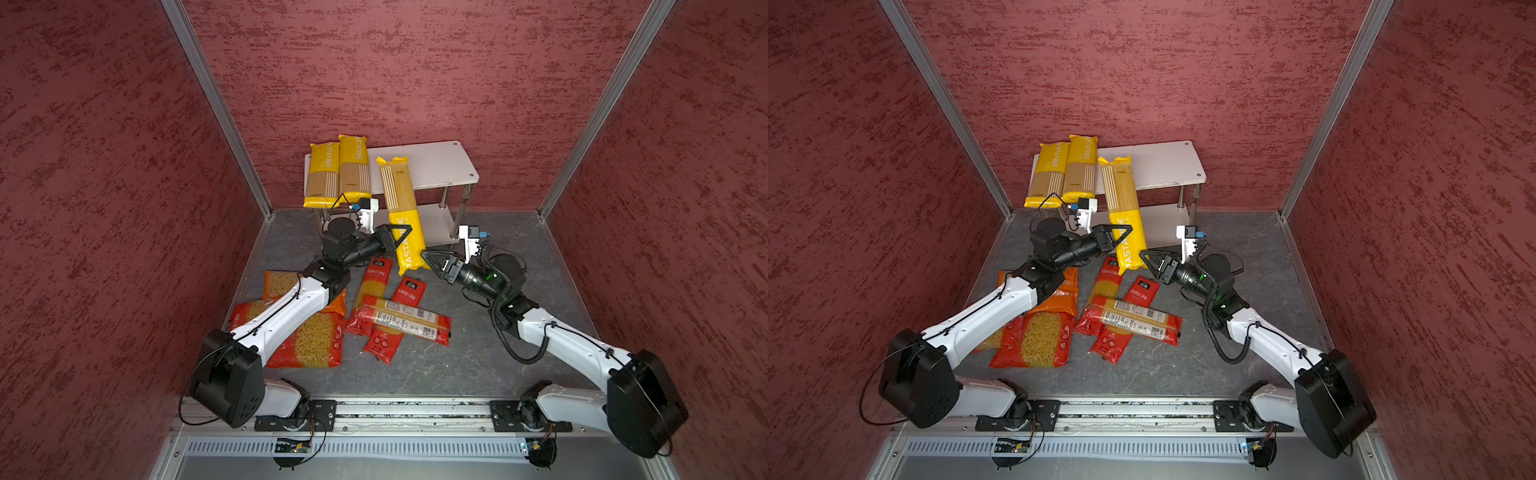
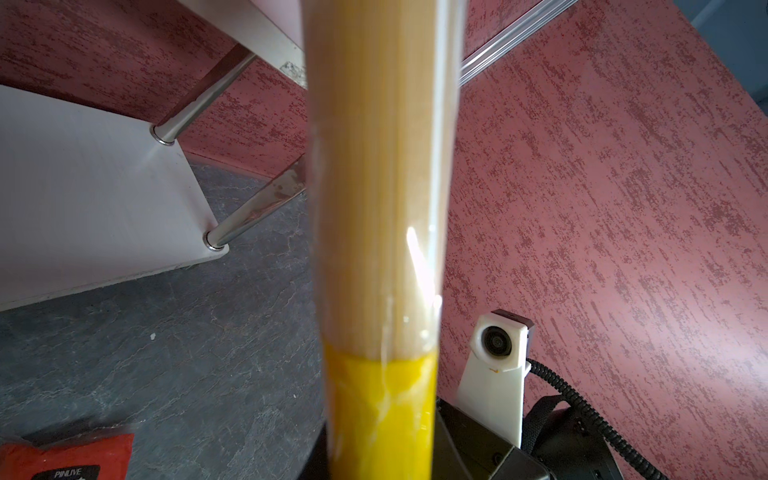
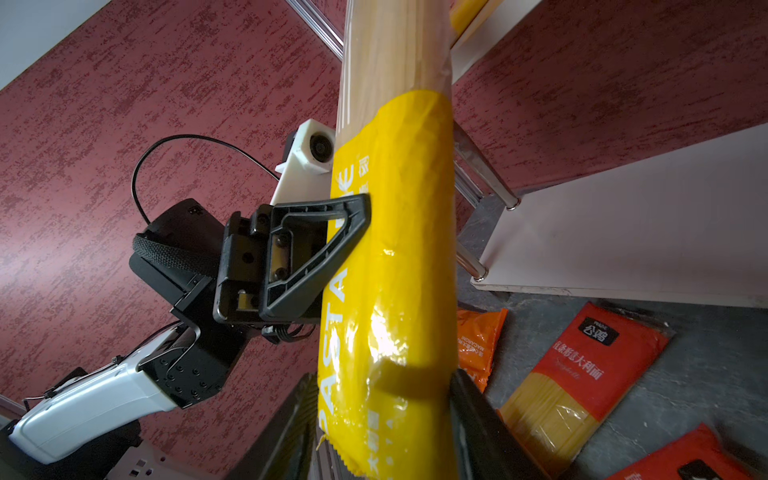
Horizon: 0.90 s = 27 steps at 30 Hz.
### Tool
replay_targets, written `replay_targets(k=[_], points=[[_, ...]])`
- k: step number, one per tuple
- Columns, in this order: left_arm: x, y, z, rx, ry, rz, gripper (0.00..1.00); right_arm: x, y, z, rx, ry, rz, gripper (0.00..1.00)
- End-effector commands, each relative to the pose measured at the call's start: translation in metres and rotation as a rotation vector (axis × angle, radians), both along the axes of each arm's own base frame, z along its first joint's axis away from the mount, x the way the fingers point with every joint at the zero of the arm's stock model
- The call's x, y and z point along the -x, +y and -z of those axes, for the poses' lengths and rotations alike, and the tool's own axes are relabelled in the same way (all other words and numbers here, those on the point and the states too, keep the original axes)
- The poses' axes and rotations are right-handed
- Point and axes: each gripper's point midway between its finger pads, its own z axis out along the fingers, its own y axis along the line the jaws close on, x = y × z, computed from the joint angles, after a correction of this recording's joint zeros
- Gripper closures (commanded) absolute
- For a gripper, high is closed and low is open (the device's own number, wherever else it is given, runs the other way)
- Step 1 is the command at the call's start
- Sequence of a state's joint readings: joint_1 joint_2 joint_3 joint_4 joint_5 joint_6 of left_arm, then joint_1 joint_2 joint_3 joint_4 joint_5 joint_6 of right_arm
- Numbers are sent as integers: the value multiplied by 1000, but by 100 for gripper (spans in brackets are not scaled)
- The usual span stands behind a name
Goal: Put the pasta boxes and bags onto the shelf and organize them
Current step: 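Carry the upright yellow pack with both grippers toward the top shelf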
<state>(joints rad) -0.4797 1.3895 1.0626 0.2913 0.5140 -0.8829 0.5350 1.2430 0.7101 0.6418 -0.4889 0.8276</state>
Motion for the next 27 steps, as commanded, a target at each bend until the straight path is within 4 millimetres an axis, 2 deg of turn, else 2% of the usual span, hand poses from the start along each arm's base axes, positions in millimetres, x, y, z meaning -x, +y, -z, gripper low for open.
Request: replay_targets(k=[1,2,8,10,15,17,22,27], points=[[13,1,-85,138,-226,27,93,2,2,13,18,35,2,46],[14,1,-92,159,-252,32,93,0,2,15,24,41,8,46],[12,3,-96,188,-245,39,93,-3,3,27,79,67,15,45],[11,2,-98,193,-247,41,93,1,5,21,54,53,-7,45],[8,-6,-99,214,-231,71,91,10,7,-9,-69,3,-61,48],[6,-9,-99,219,-222,77,89,10,5,-21,-120,-15,-54,52],[-3,-11,-96,223,-176,67,82,8,1,-45,-256,-29,-59,74],[-12,-9,-92,230,-121,64,74,2,-5,-62,-370,-29,-42,86]])
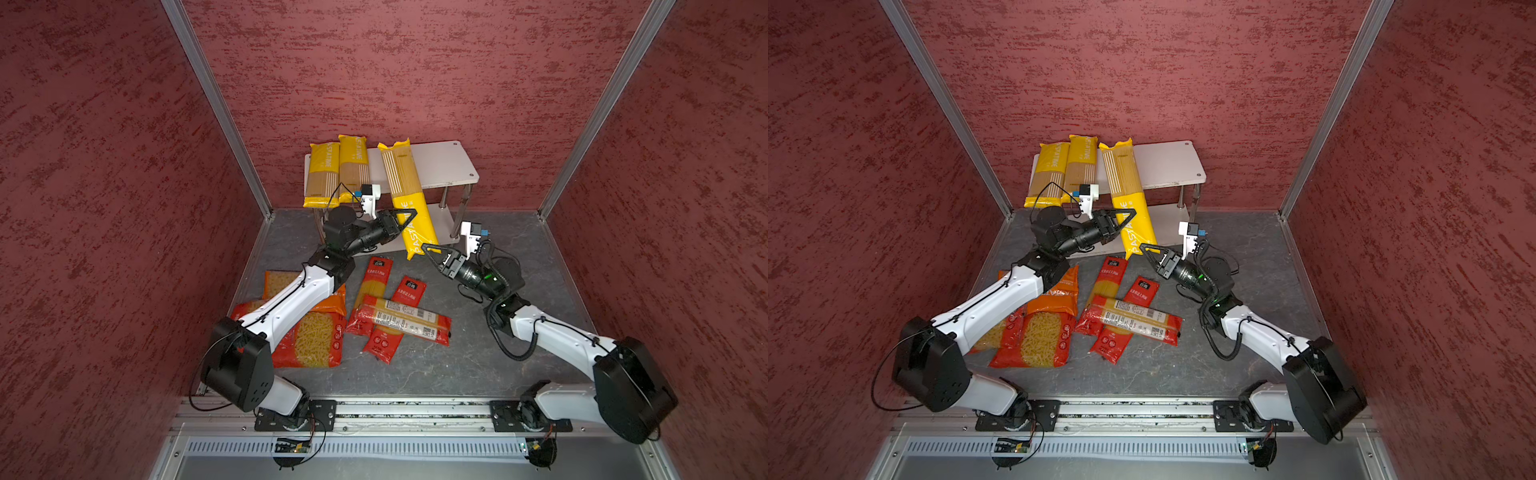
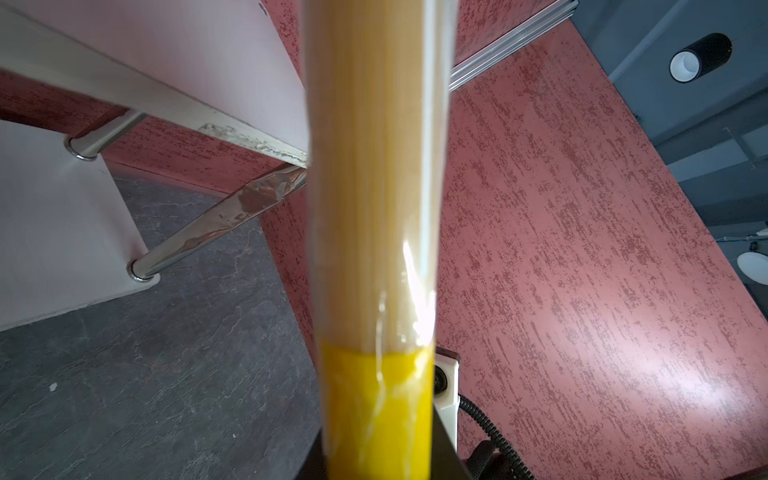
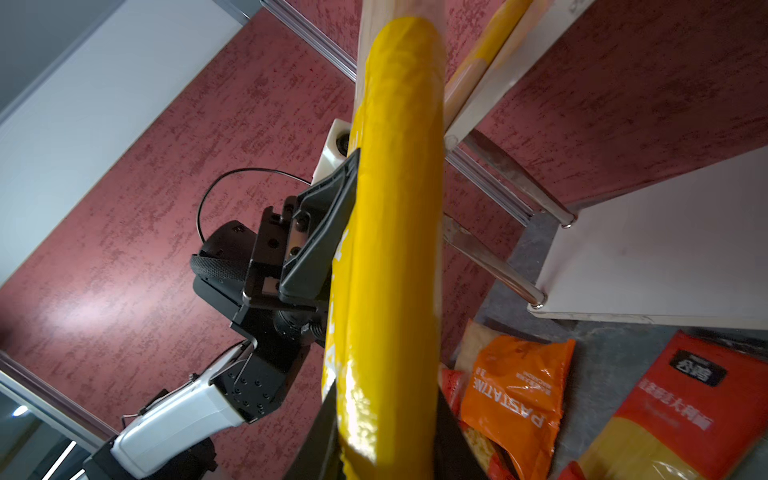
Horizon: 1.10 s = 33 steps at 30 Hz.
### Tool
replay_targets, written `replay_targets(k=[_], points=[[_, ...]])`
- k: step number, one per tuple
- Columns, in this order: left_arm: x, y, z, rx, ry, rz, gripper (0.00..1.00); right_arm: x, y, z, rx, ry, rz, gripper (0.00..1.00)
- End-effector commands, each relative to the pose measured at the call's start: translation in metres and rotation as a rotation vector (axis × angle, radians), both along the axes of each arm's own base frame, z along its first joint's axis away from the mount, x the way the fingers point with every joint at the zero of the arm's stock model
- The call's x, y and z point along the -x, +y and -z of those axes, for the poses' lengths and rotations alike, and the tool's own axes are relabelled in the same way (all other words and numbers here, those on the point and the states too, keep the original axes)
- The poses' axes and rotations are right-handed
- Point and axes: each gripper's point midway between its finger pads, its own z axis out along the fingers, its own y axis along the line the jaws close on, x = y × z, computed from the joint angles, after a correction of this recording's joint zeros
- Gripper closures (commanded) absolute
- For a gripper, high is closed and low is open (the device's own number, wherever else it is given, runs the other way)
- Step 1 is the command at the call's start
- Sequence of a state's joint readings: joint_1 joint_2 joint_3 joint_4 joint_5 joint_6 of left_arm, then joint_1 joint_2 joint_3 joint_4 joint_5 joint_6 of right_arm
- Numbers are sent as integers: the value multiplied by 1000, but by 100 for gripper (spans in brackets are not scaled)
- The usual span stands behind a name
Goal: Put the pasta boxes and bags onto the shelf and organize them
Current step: 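Carry the upright yellow pack with both grippers toward the top shelf, then set the pack upright on the top shelf beside the other two packs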
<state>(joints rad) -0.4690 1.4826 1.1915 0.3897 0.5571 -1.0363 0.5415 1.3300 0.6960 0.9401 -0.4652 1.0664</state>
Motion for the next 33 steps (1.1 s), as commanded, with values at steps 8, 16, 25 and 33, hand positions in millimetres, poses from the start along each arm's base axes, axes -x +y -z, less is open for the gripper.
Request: replay_targets(k=[8,16,25,33], points=[[-1,5,-40,100,-82,15,55,-7,-16,-49,-241,-30,49,97],[4,17,-19,92,-38,-20,38,-32,-16,-61,-276,2,119,100],[17,36,-1,80,-7,-54,35,-64,-4,-69,-277,21,160,100],[53,58,34,-21,29,-126,34,-84,12,-70,-264,41,187,98]])
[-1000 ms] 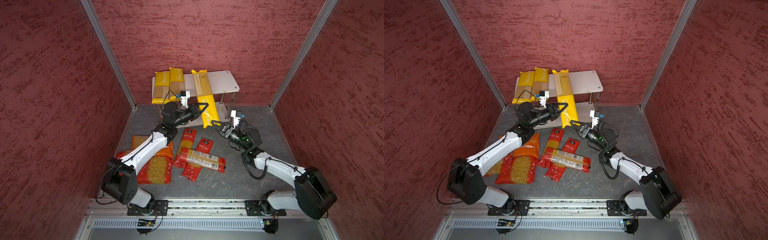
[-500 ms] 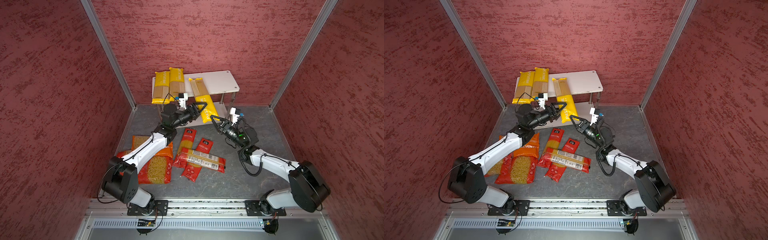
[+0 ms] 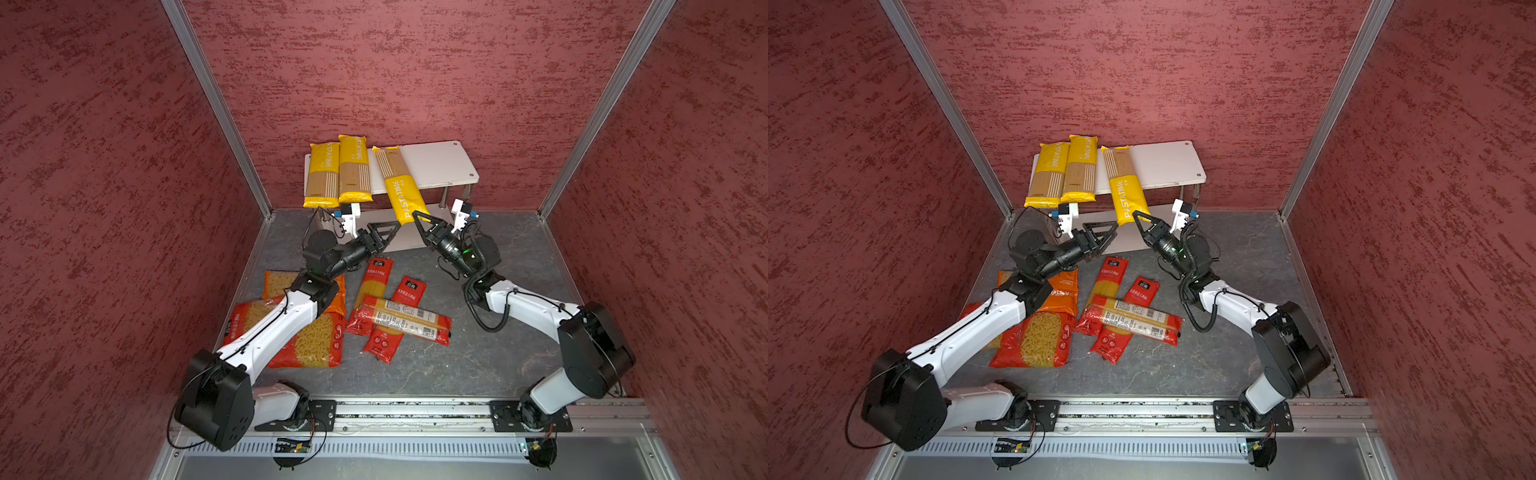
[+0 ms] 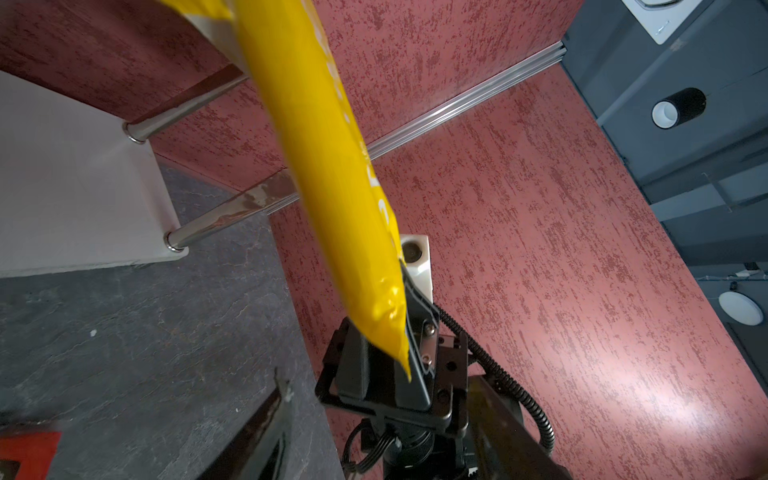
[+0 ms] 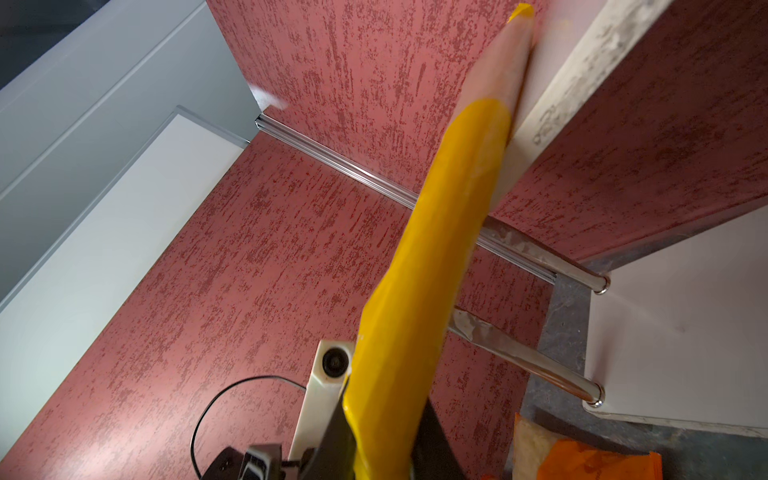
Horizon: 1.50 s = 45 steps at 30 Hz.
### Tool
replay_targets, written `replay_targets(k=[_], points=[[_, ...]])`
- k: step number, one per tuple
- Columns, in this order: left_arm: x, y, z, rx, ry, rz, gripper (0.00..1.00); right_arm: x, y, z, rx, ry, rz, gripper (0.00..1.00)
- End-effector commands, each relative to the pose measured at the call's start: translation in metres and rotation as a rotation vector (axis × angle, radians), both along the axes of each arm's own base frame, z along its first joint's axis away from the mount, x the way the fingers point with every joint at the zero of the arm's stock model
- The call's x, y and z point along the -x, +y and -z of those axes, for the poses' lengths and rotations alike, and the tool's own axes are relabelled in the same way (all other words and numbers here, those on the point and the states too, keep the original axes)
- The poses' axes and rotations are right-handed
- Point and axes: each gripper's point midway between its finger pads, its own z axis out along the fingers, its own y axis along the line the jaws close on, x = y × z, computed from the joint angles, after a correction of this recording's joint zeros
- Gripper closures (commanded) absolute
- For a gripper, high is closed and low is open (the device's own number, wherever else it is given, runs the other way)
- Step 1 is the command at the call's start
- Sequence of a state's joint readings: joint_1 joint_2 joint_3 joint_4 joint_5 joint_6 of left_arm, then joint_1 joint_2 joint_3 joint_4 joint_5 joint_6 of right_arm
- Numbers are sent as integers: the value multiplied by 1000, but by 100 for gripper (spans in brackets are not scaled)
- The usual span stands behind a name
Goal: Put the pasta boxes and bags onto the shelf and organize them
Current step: 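Set the pack upright on the top shelf beside the other two packs, then open both grippers and withdraw them toward the red packs on the table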
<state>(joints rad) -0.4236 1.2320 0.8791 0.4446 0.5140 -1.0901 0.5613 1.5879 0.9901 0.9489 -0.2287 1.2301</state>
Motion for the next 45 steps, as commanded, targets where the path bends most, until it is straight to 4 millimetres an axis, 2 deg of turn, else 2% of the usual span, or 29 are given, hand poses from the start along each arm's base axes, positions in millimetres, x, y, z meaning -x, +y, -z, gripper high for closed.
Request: replay_targets(k=[1,9,13,17,21,26,32,34,39,42,45], points=[[17,13,7,-74,-18,-54,34,-4,-3,-39,-70,-84,47,97],[47,46,27,-257,-39,-170,33,-24,28,-38,-66,-59,68,89],[54,53,32,-290,-44,-189,34,-32,40,-41,-62,-66,76,78],[58,57,40,-312,-43,-192,34,-38,48,-37,-42,-59,82,73],[61,59,46,-335,-39,-191,34,-45,46,-28,-25,-42,117,73],[66,65,51,-369,-42,-201,33,-53,48,-24,-17,-40,143,78],[73,73,54,-388,-44,-214,33,-63,53,-21,-9,-46,149,78],[75,76,55,-398,-41,-219,33,-63,54,-18,-5,-44,147,76],[79,83,62,-425,-29,-231,33,-55,55,-11,18,-52,112,64],[80,86,65,-441,-27,-233,32,-41,46,-6,24,-58,104,53],[77,86,73,-464,-28,-232,32,-23,34,-2,32,-62,99,46]])
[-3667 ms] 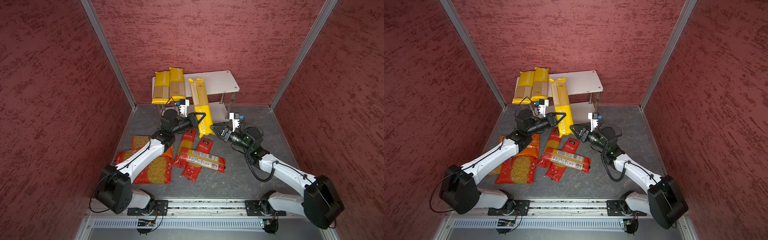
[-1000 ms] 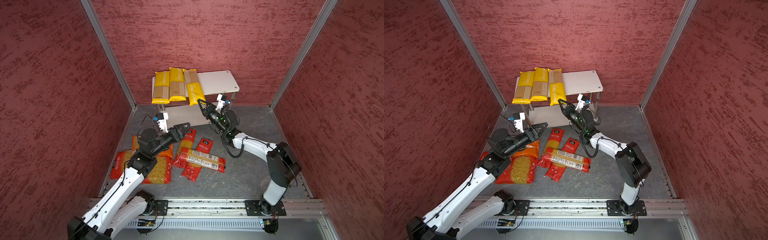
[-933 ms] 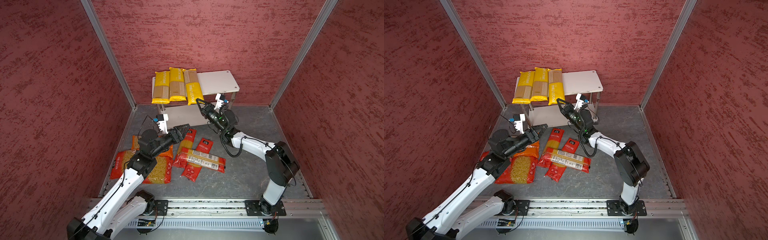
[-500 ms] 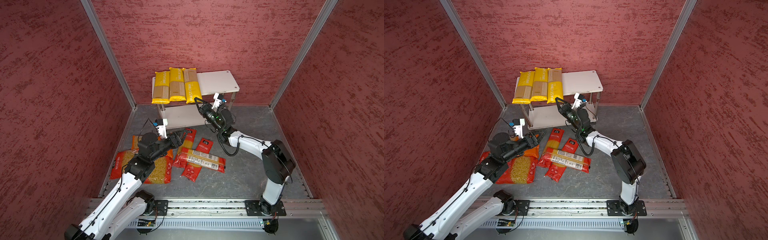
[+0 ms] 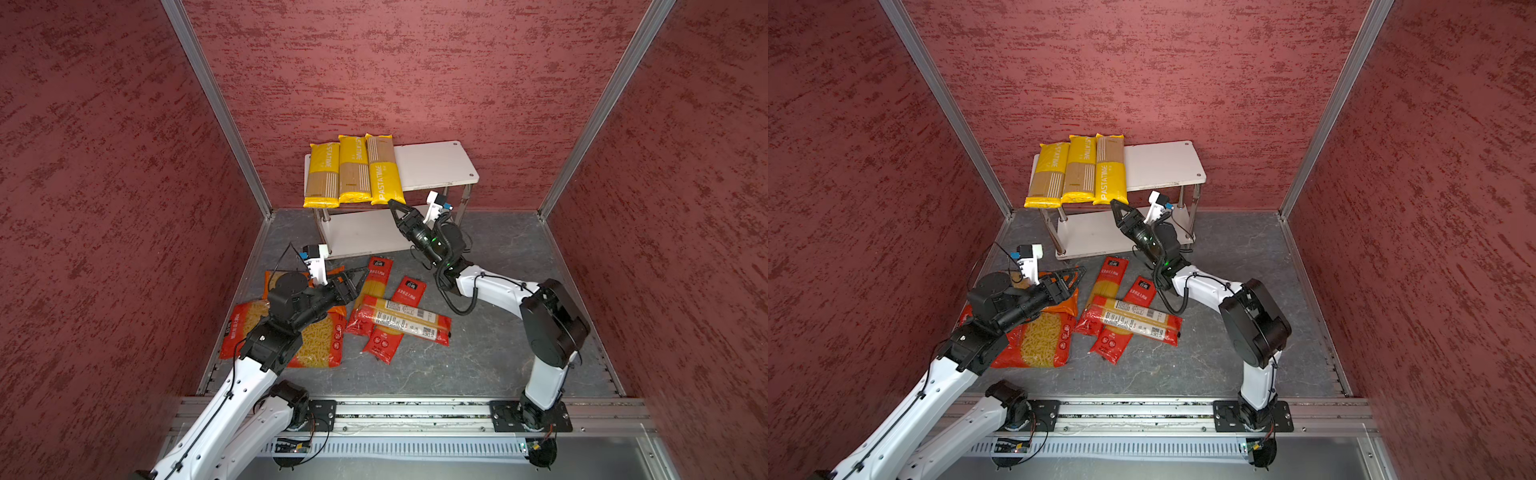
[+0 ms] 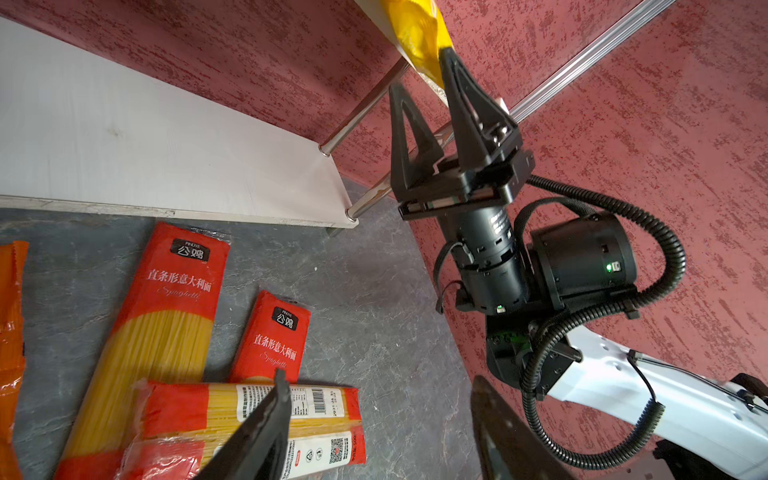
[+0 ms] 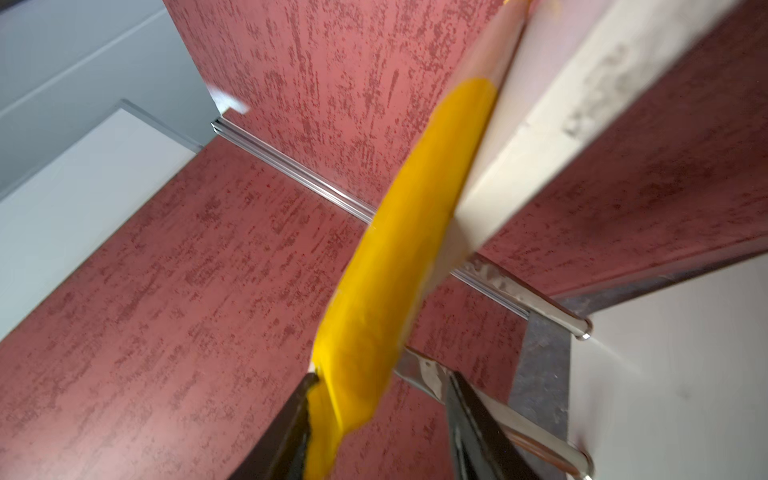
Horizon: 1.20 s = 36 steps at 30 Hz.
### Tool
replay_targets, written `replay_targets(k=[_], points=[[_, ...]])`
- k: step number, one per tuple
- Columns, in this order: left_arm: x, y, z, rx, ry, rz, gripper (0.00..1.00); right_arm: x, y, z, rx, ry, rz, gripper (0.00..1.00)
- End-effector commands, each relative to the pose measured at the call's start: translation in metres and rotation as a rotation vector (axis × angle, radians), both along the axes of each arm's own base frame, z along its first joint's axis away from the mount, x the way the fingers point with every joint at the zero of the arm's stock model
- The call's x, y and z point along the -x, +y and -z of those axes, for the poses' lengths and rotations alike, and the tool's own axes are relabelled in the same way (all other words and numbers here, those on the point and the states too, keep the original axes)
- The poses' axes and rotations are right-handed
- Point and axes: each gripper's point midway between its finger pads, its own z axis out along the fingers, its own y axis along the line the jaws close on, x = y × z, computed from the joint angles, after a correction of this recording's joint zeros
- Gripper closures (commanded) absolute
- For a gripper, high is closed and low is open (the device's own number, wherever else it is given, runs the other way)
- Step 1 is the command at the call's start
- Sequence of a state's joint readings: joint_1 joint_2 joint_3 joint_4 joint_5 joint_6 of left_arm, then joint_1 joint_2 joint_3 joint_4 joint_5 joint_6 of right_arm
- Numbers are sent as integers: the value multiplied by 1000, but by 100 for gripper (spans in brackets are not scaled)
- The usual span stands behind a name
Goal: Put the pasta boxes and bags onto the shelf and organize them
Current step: 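Open both grippers and withdraw them toward the red packs on the table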
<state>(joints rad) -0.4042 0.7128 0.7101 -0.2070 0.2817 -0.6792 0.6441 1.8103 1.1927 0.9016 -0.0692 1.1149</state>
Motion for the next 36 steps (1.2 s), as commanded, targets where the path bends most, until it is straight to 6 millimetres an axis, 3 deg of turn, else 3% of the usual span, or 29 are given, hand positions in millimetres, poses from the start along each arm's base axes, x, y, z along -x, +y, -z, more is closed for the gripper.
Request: replay_targets(k=[1,3,8,13,21,27,32,36], points=[[-4,4,19,-57,17,-11,31,27,-18,-25,-31,-71,-14,45],[-10,3,27,-63,38,-11,31,40,-24,-19,-15,-67,-24,43],[-22,0,36,-90,78,-9,31,64,-39,26,46,43,-23,43],[-27,1,48,-131,143,-17,32,81,-46,88,224,269,-20,51],[-24,0,90,-205,272,-38,33,118,-88,156,507,442,35,51],[2,-14,113,-363,300,-42,33,140,-101,183,718,423,-15,47],[21,-14,134,-400,376,-57,33,155,-100,199,730,402,-78,46],[30,-9,133,-427,387,-84,33,165,-103,212,707,422,-101,46]])
